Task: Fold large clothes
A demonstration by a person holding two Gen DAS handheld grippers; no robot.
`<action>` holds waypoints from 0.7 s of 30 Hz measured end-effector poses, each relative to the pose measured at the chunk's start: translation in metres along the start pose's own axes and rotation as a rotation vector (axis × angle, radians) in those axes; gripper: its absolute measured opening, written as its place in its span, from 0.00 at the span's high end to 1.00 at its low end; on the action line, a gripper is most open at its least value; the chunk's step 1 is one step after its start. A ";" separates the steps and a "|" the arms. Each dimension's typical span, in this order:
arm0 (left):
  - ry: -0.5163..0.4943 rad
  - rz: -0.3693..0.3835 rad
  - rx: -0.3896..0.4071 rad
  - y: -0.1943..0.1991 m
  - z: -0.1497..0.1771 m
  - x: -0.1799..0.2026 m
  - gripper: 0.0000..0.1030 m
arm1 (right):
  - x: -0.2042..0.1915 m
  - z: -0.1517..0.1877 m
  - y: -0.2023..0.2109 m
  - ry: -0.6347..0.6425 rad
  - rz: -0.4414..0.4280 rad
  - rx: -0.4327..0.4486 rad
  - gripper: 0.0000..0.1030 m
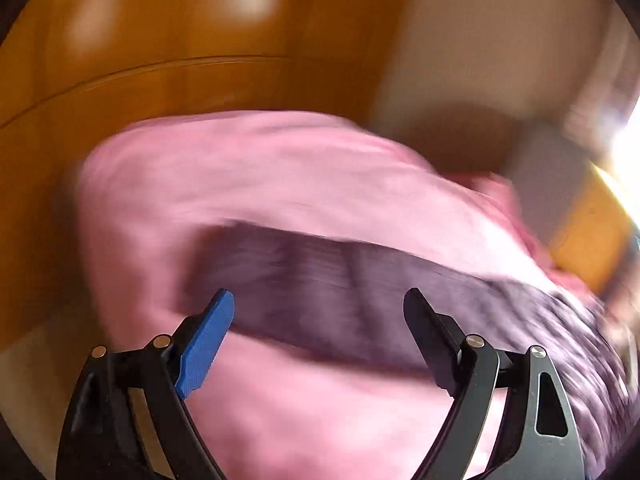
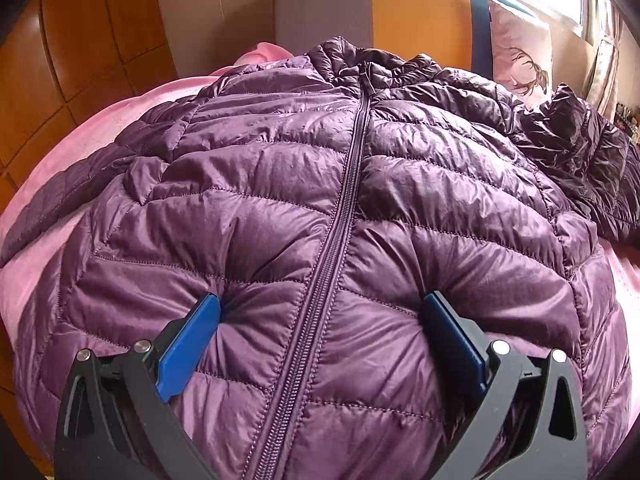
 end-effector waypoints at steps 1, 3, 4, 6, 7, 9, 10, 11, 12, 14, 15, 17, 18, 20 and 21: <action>-0.068 0.099 -0.030 0.002 0.013 0.033 0.17 | 0.004 0.000 0.004 -0.016 -0.018 -0.002 0.02; -0.170 0.215 -0.076 0.006 0.035 0.081 0.17 | 0.023 0.000 0.018 -0.078 -0.026 0.008 0.05; -0.235 0.291 -0.105 0.008 0.051 0.111 0.17 | 0.034 0.001 0.025 -0.108 -0.025 0.021 0.07; -0.322 0.395 -0.145 0.010 0.077 0.153 0.17 | 0.070 0.003 0.045 -0.212 -0.010 0.061 0.11; -0.374 0.432 -0.165 0.012 0.091 0.172 0.17 | 0.096 0.005 0.057 -0.280 0.023 0.088 0.11; -0.460 0.475 -0.192 0.012 0.113 0.203 0.17 | 0.154 0.013 0.079 -0.407 0.161 0.136 0.14; -0.500 0.501 -0.218 0.008 0.126 0.216 0.17 | 0.175 0.017 0.086 -0.446 0.228 0.147 0.14; -0.522 0.510 -0.234 0.005 0.134 0.223 0.17 | 0.199 0.022 0.094 -0.485 0.328 0.157 0.14; -0.541 0.507 -0.249 0.000 0.142 0.228 0.17 | 0.222 0.026 0.100 -0.502 0.426 0.162 0.13; -0.562 0.491 -0.301 -0.013 0.157 0.235 0.17 | 0.258 0.030 0.104 -0.479 0.565 0.159 0.13; -0.557 0.476 -0.327 -0.019 0.162 0.235 0.17 | 0.274 0.030 0.102 -0.434 0.663 0.150 0.13; -0.552 0.454 -0.354 -0.028 0.168 0.233 0.17 | 0.295 0.030 0.092 -0.352 0.804 0.116 0.13; -0.552 0.449 -0.362 -0.031 0.169 0.231 0.17 | 0.305 0.031 0.086 -0.338 0.834 0.097 0.14; -0.561 0.440 -0.371 -0.036 0.173 0.230 0.17 | 0.330 0.031 0.070 -0.342 0.786 0.029 0.37; -0.569 0.434 -0.372 -0.036 0.175 0.229 0.17 | 0.342 0.030 0.064 -0.364 0.745 -0.020 0.74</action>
Point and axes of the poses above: each gripper's, at about its wrist camera, not at the fingertips, and y roughly against the way its jaws point, x to its right, z to its underside, the point moved 1 cm from there along -y, roughly the way its jaws point, and after that the axes turned 5 degrees about z, right-handed, at the moved point
